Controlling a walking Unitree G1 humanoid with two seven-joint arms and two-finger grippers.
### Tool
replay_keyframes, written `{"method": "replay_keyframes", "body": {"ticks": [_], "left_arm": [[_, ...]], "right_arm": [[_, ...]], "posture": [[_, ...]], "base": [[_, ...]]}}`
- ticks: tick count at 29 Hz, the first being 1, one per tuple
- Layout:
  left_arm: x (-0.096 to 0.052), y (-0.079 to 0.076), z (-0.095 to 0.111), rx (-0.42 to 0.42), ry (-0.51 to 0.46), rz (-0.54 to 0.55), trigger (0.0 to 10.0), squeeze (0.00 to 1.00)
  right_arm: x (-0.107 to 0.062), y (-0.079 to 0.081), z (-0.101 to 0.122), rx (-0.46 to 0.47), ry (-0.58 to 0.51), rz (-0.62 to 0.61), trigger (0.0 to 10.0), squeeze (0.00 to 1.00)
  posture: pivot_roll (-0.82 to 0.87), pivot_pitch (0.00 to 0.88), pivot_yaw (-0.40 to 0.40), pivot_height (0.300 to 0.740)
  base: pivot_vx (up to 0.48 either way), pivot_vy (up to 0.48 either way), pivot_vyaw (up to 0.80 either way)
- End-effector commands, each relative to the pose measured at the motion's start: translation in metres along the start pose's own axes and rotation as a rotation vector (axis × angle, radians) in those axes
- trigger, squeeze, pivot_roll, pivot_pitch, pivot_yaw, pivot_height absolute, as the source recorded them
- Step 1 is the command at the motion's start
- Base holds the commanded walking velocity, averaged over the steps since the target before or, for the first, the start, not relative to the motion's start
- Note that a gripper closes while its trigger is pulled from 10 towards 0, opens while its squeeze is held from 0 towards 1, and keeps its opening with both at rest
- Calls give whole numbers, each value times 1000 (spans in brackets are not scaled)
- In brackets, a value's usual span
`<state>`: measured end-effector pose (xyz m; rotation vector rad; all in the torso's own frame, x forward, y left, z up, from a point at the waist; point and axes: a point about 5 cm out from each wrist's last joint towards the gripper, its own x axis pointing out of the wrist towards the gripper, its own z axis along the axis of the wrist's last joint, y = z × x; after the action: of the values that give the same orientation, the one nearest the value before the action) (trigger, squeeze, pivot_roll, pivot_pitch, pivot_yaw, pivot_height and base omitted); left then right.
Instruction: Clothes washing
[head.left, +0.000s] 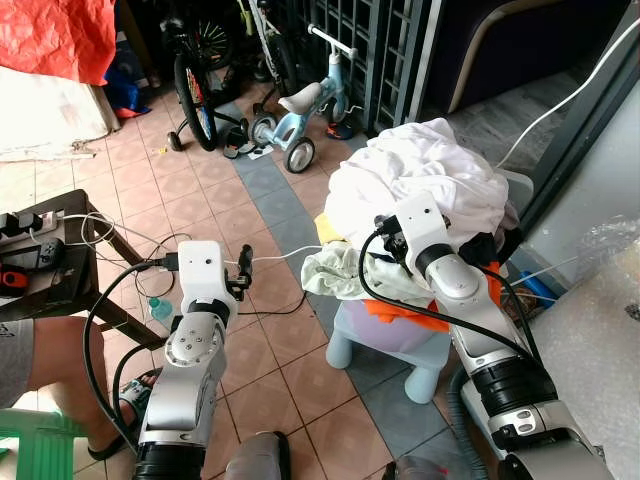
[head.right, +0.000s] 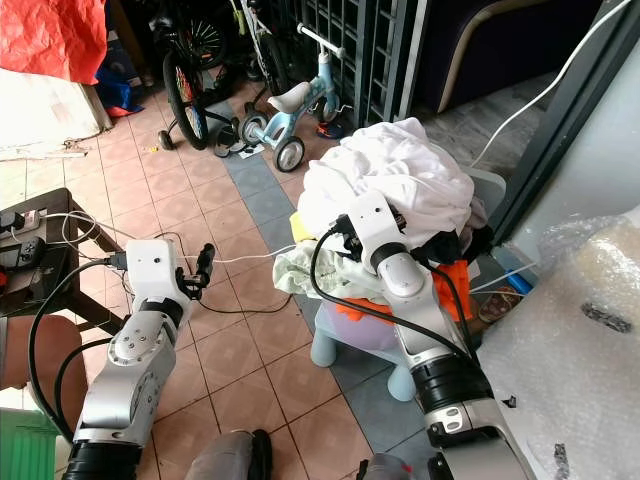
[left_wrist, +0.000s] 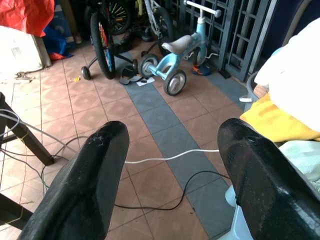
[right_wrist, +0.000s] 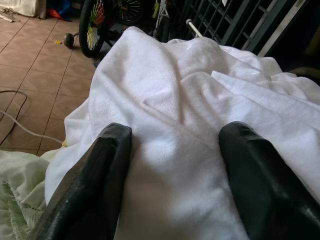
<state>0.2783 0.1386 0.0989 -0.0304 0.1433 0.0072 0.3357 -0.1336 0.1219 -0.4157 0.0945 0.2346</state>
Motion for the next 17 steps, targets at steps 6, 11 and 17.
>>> {"method": "replay_keyframes", "body": {"ticks": [6,11,17], "left_arm": [[0,3,-2,-10,12,19,10000,0],[1,3,-1,-11,10,19,10000,0],[0,2,-2,-14,14,15,10000,0]], "right_arm": [[1,4,-5,8,18,19,0,0],[1,7,-1,27,-10,30,0,0],[-1,9,-3,33,-15,42,0,0]], "posture": [[-15,94,65,740],[-15,93,68,740],[-20,89,63,740]], "base": [[0,0,0],[0,0,0],[0,0,0]]}}
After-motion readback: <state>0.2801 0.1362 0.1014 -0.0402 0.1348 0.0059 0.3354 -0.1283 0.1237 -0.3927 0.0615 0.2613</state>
